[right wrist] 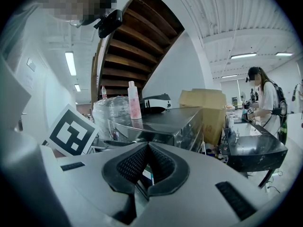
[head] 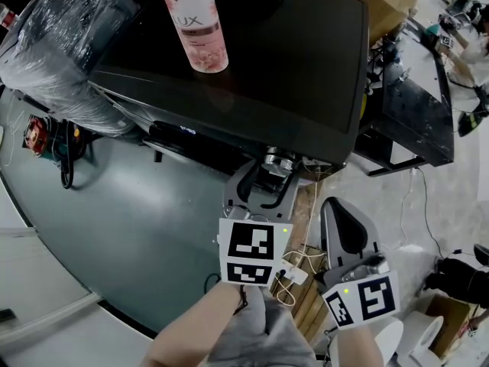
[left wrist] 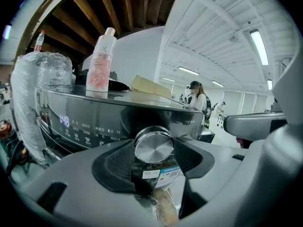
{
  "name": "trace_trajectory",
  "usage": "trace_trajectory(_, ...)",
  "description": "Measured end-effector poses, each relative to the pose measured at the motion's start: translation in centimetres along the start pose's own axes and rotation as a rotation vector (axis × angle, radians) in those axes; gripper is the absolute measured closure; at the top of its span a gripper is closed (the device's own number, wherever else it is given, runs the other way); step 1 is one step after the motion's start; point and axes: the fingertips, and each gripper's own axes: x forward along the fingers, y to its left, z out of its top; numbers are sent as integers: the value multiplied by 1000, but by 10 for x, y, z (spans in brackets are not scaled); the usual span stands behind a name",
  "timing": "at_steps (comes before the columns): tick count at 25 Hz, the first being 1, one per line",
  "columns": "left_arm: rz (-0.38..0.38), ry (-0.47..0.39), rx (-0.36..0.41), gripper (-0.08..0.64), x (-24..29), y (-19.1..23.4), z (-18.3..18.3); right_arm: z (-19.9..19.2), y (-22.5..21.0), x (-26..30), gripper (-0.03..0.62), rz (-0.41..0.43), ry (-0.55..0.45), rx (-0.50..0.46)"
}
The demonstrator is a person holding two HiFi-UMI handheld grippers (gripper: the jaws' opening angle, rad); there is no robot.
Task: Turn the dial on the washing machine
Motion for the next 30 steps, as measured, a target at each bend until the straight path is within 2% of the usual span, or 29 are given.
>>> trace_trajectory(4,30,14,113,288,0,-2,-3,-1,0,0,565,0,0,2)
trace_trajectory(12,63,26,195,290,0,-4,-9,-3,0,-2,565,0,4,8)
trace_trajectory(16,83,37,284,293,0,-6,-9,-5,0,-3,565,-1,5,13)
trace_trajectory(20,83,45,314,295,1,-6,-9,-7,-1,-5,565,-1,5,23)
trace_trajectory(27,93,68,430,305,-1,-7,-9,-6,-1,-8,565,-2,3,22)
trace_trajectory(29,99,77,460,315,-2,-6,-8,-7,-1,-9,565,-2,2,23)
trace_trajectory(30,103,80,484,344,-3,-5,-7,-7,-1,-10,565,-2,3,22)
